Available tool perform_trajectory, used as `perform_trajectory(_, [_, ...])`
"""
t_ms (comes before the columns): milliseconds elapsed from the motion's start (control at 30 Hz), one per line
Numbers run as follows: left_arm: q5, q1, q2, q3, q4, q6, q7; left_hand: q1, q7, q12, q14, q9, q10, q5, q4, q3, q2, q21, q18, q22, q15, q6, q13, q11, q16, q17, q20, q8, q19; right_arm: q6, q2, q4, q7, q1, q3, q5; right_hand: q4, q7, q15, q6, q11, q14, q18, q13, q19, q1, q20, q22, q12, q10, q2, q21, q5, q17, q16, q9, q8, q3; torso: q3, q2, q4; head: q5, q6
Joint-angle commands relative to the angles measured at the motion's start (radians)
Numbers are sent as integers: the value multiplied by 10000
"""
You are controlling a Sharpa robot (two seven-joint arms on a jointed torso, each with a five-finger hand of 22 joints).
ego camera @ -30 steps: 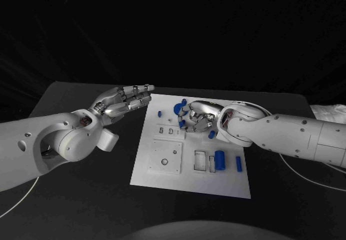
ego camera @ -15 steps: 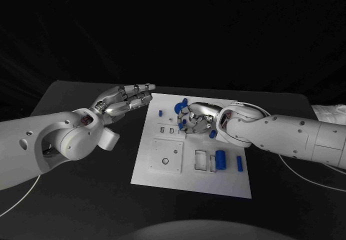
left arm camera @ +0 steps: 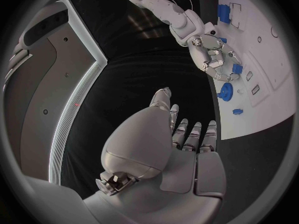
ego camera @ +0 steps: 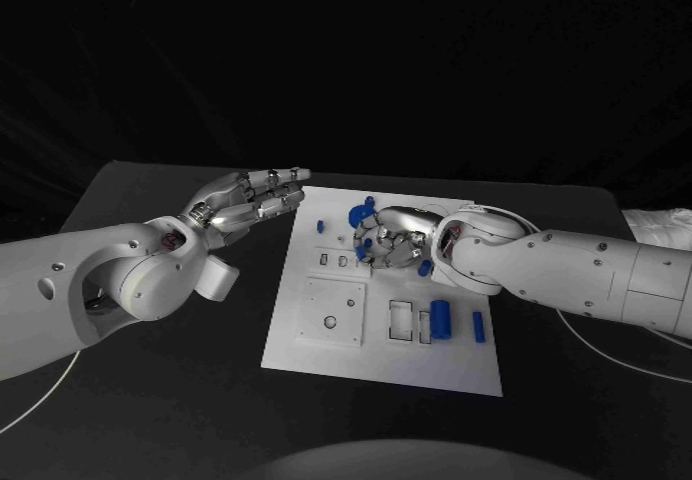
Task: Assemble the parts on the task board
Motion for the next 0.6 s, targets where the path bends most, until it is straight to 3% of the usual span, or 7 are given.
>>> perform_trajectory(33, [-38, 3, 20, 8, 8, 169, 37, 104, 67, 11, 47, 9, 12, 48, -58, 8, -19, 13, -28, 5, 3, -6, 12, 14, 32, 11, -16, 21, 9, 249, 9, -10, -20, -12, -1, -167, -125, 5, 66, -243, 99, 692, 110, 2629, -74, -141, 46, 1769, 39, 1050, -22, -81, -305, 2154, -54, -115, -245, -3, 4, 6, 2, -13, 5])
perform_trajectory(267, [-38, 3, 24, 8, -7, 178, 27, 104, 67, 11, 47, 9, 12, 48, -58, 8, -19, 13, -28, 5, 3, -6, 12, 14, 32, 11, -16, 21, 9, 237, 10, -19, 12, -13, -1, -231, -279, 1, 92, -826, 112, 654, 130, 2629, -119, -268, 74, 1748, 39, 1050, -21, -199, -1632, 2111, -95, -490, -949, -163, 7, 0, 9, -20, -1])
perform_trajectory(367, [-38, 3, 25, 7, -11, 181, 23, 104, 67, 11, 47, 9, 12, 48, -58, 8, -19, 13, -28, 5, 3, -6, 12, 14, 32, 11, -16, 21, 9, 184, 12, -19, 41, -13, -1, -255, -274, -9, 95, -1072, 107, 635, 137, 2629, -136, -386, 80, 1739, 39, 1050, 0, -251, -2438, 2088, -117, -730, -1250, -355, 4, 4, 8, -21, 2])
perform_trajectory(533, [-38, 3, 33, 7, -32, 178, 20, 104, 67, 11, 47, 9, 12, 48, -58, 8, -19, 13, -28, 5, 3, -6, 12, 14, 32, 11, -16, 21, 9, -40, 11, -26, 173, -13, -1, -276, -105, -36, 103, -1418, 104, 567, 166, 2629, -215, -648, 83, 1703, 39, 1050, 23, -414, -3729, 2011, -193, -1148, -1647, -831, 1, -3, 13, -25, 16])
perform_trajectory(600, [-38, 3, 37, 7, -41, 174, 22, 104, 67, 11, 47, 9, 12, 48, -58, 8, -19, 13, -28, 5, 3, -6, 12, 14, 32, 11, -16, 21, 9, -162, 7, -29, 249, -13, -1, -278, -22, -38, 102, -1522, 106, 537, 176, 2629, -251, -710, 89, 1687, 39, 1050, 2, -478, -4001, 1977, -228, -1249, -1735, -972, 1, -3, 16, -26, 23])
